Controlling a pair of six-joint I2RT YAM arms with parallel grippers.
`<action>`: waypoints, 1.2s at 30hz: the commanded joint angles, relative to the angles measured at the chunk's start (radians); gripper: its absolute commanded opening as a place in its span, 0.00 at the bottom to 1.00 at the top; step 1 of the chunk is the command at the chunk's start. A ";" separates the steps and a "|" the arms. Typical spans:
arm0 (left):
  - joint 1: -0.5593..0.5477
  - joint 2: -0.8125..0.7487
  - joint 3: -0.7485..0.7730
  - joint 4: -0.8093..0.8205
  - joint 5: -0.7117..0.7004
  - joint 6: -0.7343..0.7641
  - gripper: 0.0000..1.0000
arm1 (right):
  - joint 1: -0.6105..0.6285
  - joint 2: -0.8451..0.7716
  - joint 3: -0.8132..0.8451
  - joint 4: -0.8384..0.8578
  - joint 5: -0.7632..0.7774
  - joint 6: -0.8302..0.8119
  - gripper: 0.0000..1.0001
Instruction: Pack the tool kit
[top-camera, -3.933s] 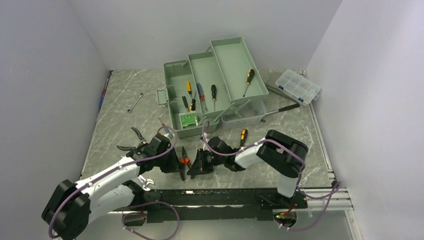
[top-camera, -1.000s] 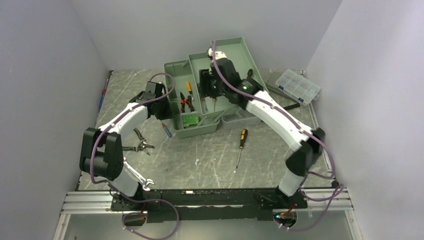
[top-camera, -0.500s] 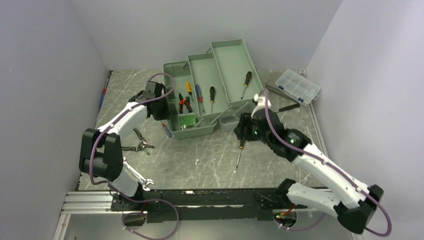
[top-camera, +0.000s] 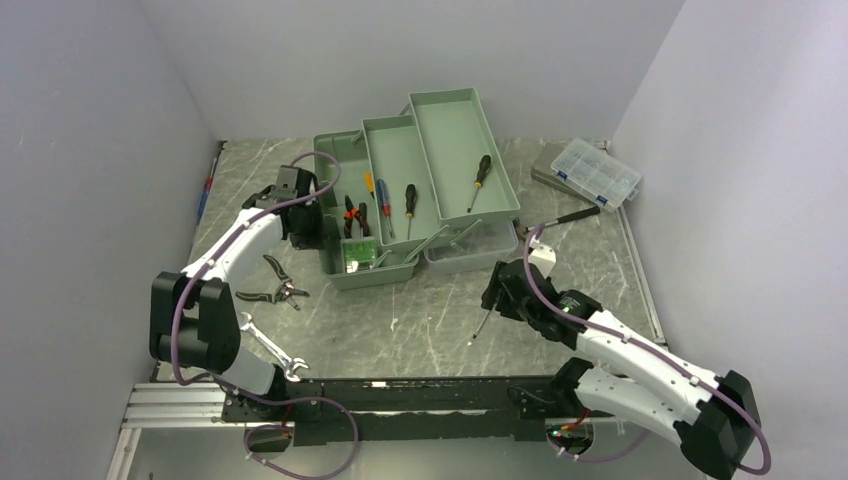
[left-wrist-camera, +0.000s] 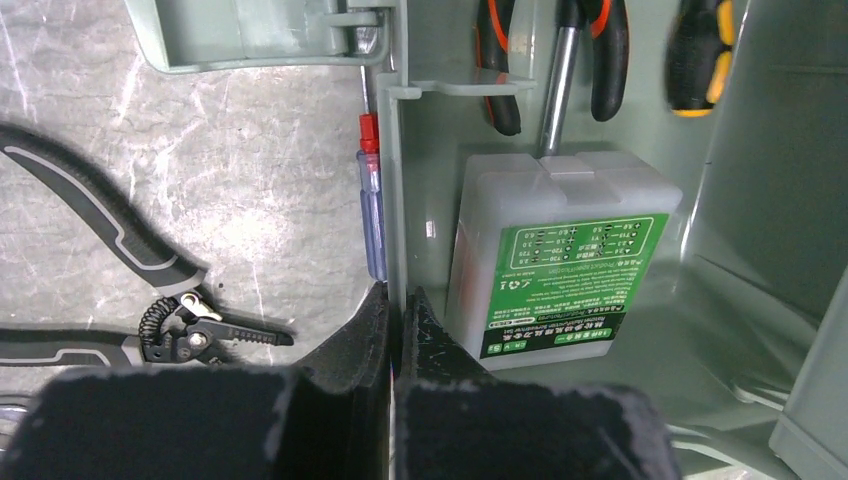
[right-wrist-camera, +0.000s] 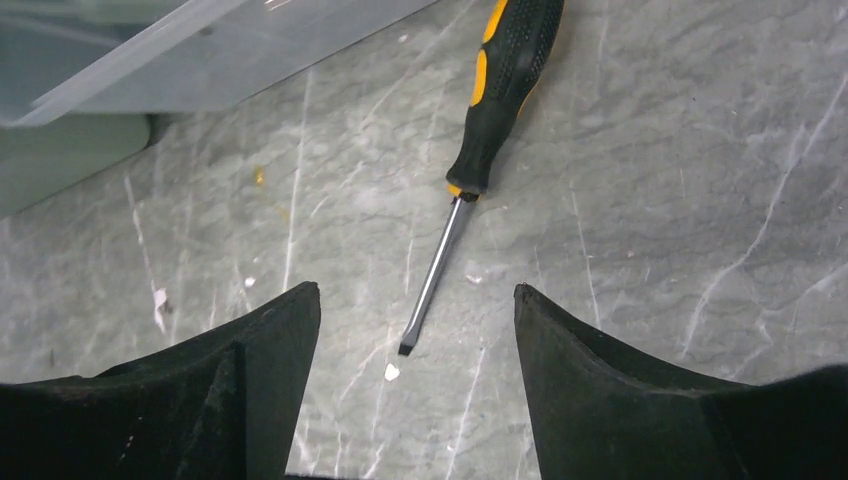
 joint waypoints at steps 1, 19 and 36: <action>0.014 -0.071 0.056 -0.009 0.112 0.081 0.07 | -0.034 0.060 -0.022 0.129 0.093 0.102 0.73; 0.054 -0.316 -0.070 0.073 0.070 0.144 0.69 | -0.300 0.405 -0.041 0.360 -0.067 0.088 0.58; 0.054 -0.358 -0.104 0.093 0.068 0.144 0.68 | -0.308 0.136 0.019 0.097 0.039 0.082 0.00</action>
